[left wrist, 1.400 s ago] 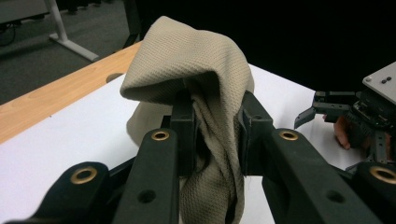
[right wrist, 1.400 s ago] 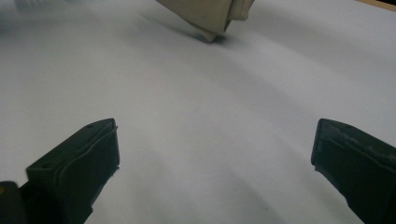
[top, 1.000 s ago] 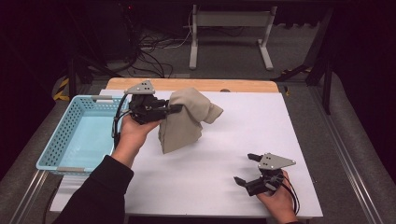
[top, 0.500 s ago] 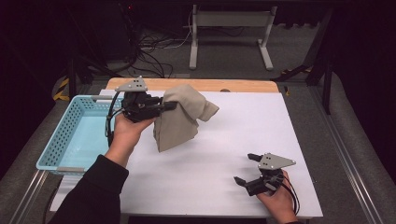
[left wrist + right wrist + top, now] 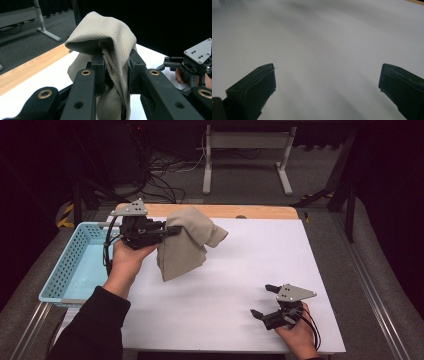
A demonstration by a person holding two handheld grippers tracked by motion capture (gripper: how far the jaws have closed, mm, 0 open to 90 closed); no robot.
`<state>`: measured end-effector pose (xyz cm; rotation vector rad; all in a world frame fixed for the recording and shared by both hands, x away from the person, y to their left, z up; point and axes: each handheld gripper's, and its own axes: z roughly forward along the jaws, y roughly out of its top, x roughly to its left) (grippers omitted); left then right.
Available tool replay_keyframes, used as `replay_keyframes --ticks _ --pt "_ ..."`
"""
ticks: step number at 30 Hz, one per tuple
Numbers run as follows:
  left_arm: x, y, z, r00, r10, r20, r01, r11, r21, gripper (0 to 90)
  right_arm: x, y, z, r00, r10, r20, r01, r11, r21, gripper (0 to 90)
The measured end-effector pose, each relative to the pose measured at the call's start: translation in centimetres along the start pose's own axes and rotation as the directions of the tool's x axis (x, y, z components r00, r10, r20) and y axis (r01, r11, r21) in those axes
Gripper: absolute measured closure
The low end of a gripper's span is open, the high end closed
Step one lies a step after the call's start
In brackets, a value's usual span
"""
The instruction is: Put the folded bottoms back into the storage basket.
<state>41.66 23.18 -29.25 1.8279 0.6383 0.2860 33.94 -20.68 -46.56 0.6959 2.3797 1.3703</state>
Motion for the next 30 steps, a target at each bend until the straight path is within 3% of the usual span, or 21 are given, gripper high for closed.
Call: replay_keyframes --ticks 30 --pt "1.0 0.6 -6.9 0.9947 0.017 -0.102 -0.020 0.9994 -0.027 72.9 0.1 0.0 0.0 1.0000 -0.002 0.000 0.002 1.000 0.002 1.8"
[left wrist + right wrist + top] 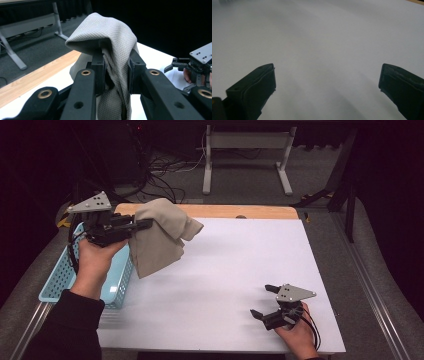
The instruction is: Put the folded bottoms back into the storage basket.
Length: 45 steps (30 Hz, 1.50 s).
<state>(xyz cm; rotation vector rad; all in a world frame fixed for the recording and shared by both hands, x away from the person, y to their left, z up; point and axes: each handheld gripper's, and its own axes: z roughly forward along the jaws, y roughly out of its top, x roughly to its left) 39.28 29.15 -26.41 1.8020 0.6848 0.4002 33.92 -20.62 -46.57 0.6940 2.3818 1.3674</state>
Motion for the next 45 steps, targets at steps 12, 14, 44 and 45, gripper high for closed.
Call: replay_keyframes --ticks 12,14,44,45 --pt "0.8 -0.1 -3.4 0.9987 -0.003 -0.051 0.003 1.0000 -0.006 72.8 0.0 0.0 0.0 1.0000 -0.002 0.003 0.002 1.000 0.001 1.8" --pt "0.9 -0.2 -3.9 0.9982 -0.006 -0.060 0.006 0.9999 -0.009 72.9 0.0 0.0 0.0 1.0000 -0.002 0.004 0.002 1.000 0.001 1.8" --pt "2.1 -1.5 -10.1 0.9906 -0.009 -0.136 0.009 1.0000 -0.002 72.8 0.0 0.0 0.0 1.0000 0.002 0.004 -0.002 1.000 0.005 1.7" --pt "2.2 -1.6 -10.3 0.9904 -0.008 -0.138 0.008 1.0000 -0.001 72.8 0.0 0.0 0.0 1.0000 0.001 0.005 -0.001 1.000 0.005 1.7"
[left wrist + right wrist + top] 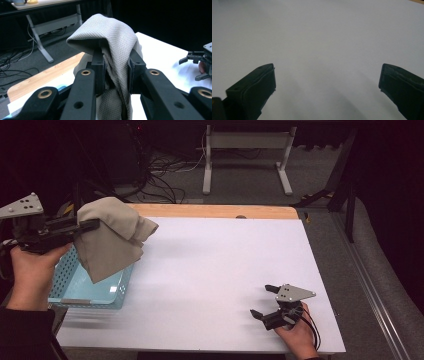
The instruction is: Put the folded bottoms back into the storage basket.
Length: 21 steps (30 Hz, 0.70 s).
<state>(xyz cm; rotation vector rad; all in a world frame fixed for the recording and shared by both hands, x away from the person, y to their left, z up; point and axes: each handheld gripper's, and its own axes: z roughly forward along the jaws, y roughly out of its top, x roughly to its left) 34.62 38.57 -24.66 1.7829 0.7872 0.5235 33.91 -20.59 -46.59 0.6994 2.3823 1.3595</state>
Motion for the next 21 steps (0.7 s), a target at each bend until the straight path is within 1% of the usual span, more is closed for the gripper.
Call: replay_keyframes --ticks 3,4,8,12,17,21 --pt "0.2 -0.5 -0.7 0.9999 -0.011 -0.006 0.011 0.9999 -0.003 72.8 0.0 0.0 0.0 1.0000 -0.001 0.000 0.001 1.000 0.001 1.7" --pt "0.5 -0.8 -1.2 0.9999 -0.009 -0.008 0.009 0.9999 -0.004 72.8 0.0 0.0 0.0 1.0000 -0.001 -0.002 0.001 1.000 0.002 1.7" --pt "1.0 -1.8 -2.2 0.9995 -0.026 -0.016 0.026 0.9996 -0.007 72.8 0.0 0.0 0.0 1.0000 0.000 -0.004 0.000 1.000 0.000 1.7" --pt "1.4 -2.6 -3.3 0.9990 -0.035 -0.029 0.035 0.9994 -0.008 72.8 0.0 0.0 0.0 1.0000 0.001 -0.006 -0.001 1.000 0.001 1.7" --pt "1.8 -3.4 -4.6 0.9979 -0.044 -0.046 0.044 0.9990 -0.007 72.8 -0.1 0.0 0.0 0.9999 0.006 -0.010 -0.006 1.000 0.001 1.7" --pt "2.0 -3.8 -5.3 0.9973 -0.055 -0.048 0.054 0.9985 -0.007 72.8 -0.1 0.0 0.0 0.9999 0.010 -0.013 -0.010 1.000 0.001 1.7"
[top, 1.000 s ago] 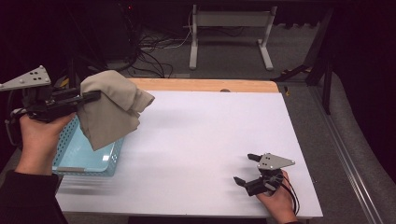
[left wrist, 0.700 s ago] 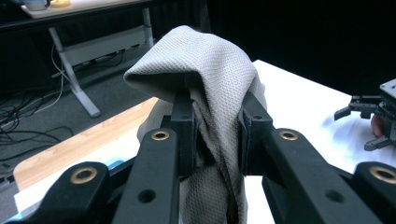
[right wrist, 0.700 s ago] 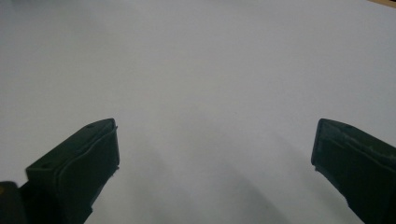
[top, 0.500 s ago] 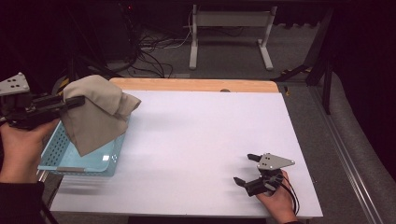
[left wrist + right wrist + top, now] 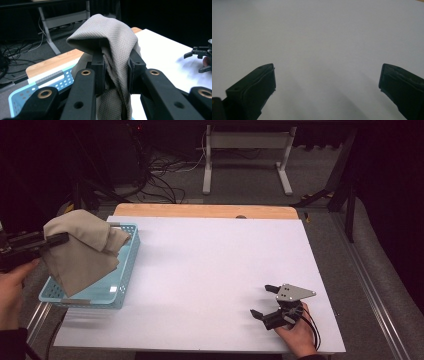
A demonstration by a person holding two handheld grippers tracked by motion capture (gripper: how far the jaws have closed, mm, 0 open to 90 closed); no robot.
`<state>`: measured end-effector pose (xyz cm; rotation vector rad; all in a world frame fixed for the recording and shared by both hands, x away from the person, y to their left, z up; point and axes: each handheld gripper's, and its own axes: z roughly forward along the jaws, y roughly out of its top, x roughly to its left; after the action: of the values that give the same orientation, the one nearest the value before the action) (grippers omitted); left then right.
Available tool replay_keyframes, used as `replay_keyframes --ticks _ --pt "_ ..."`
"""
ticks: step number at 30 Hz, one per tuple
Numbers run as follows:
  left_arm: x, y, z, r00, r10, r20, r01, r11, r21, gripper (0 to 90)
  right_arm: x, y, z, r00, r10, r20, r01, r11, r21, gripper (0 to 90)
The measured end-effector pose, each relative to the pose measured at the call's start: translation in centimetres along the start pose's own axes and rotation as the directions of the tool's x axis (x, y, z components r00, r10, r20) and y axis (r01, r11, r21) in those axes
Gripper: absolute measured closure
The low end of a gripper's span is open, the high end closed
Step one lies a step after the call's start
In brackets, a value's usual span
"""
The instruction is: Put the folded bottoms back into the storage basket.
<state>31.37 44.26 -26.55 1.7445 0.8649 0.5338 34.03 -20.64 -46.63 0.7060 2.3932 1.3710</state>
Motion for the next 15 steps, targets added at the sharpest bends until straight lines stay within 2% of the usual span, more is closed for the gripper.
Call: replay_keyframes --ticks 6,15 --pt "0.3 -1.0 -0.8 0.9999 -0.007 0.009 0.007 0.9999 0.014 72.8 0.0 0.0 0.0 1.0000 0.000 -0.004 0.000 1.000 0.000 1.7" --pt "0.5 -2.3 -0.7 0.9993 -0.009 0.037 0.008 0.9993 0.035 72.8 0.0 0.0 0.0 1.0000 0.000 -0.006 0.000 1.000 0.001 1.7"
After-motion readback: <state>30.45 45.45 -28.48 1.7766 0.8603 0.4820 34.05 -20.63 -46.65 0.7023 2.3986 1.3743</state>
